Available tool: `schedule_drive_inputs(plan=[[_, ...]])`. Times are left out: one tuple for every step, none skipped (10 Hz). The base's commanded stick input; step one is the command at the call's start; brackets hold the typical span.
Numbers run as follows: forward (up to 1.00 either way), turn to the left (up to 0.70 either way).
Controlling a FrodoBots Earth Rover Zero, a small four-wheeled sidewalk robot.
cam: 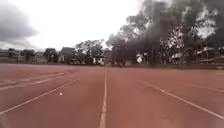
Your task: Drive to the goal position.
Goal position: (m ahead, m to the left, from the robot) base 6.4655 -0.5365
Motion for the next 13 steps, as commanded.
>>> schedule_drive_inputs(plan=[[0.45,0.0],[0.45,0.0],[0.45,0.0],[0.45,0.0],[0.45,0.0],[0.45,0.0],[0.45,0.0],[0.45,0.0],[0.45,0.0],[0.45,0.0],[0.45,0.0],[0.45,0.0],[0.45,0.0]])
